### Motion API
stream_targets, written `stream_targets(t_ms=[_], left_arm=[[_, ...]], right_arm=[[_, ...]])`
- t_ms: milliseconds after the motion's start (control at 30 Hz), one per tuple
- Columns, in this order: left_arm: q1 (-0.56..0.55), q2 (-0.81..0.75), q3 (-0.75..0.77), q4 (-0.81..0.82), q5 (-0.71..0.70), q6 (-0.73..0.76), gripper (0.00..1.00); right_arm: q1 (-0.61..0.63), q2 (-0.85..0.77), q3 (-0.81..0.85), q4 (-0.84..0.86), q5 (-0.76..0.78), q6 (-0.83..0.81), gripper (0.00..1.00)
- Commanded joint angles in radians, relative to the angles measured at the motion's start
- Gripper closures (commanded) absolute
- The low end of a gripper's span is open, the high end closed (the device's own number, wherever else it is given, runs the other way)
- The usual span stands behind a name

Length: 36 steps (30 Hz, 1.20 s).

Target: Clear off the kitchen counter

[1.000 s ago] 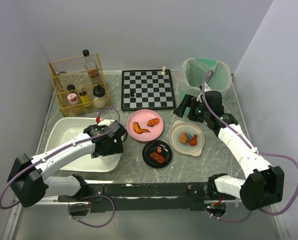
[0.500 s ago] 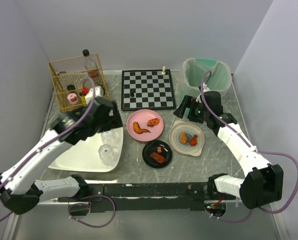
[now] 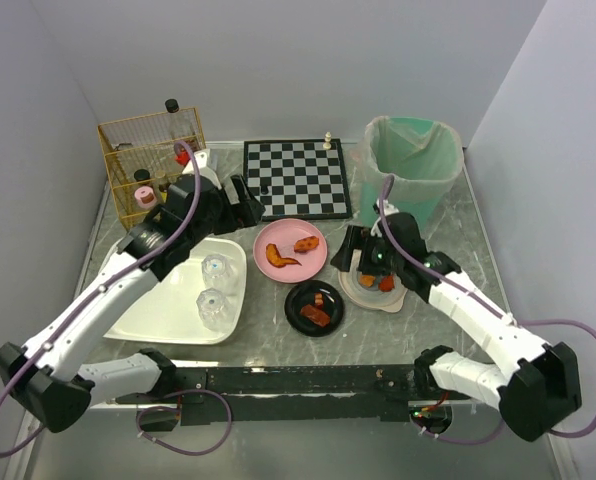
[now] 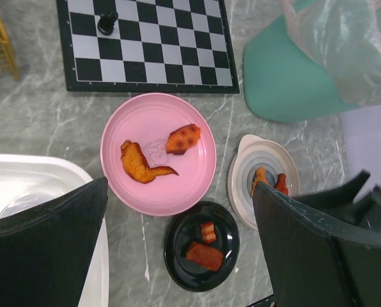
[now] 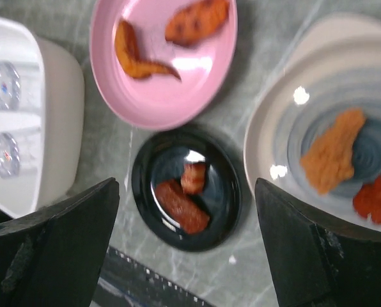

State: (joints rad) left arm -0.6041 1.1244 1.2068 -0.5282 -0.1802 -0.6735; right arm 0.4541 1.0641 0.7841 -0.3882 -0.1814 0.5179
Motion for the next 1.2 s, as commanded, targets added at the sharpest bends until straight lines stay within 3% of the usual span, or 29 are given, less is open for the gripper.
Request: stream_targets(t_ms=[0,200,433,1167], left_arm=[[0.056,0.050,-0.027,0.207,0.200,0.009,0.01],[0.058,0.147,-0.009,0.252,0.288,0.015,0.01],[0.056,0.189,-0.021,0.300,0.330,0.009,0.01],[0.056,0.255,-0.027,0.324,0.363,0.017,0.01]], right_arm=[[0.021,-0.102,-0.097,0.005,0.033,0.088,0.09],[0.043,-0.206,-0.276,0.009,0.028,0.165,0.18],[0.044,-0.243,-0.364,0.034,-0.036,0.174,0.27],[0.049,0.088,-0.490,0.432,-0.116,0.160,0.49]])
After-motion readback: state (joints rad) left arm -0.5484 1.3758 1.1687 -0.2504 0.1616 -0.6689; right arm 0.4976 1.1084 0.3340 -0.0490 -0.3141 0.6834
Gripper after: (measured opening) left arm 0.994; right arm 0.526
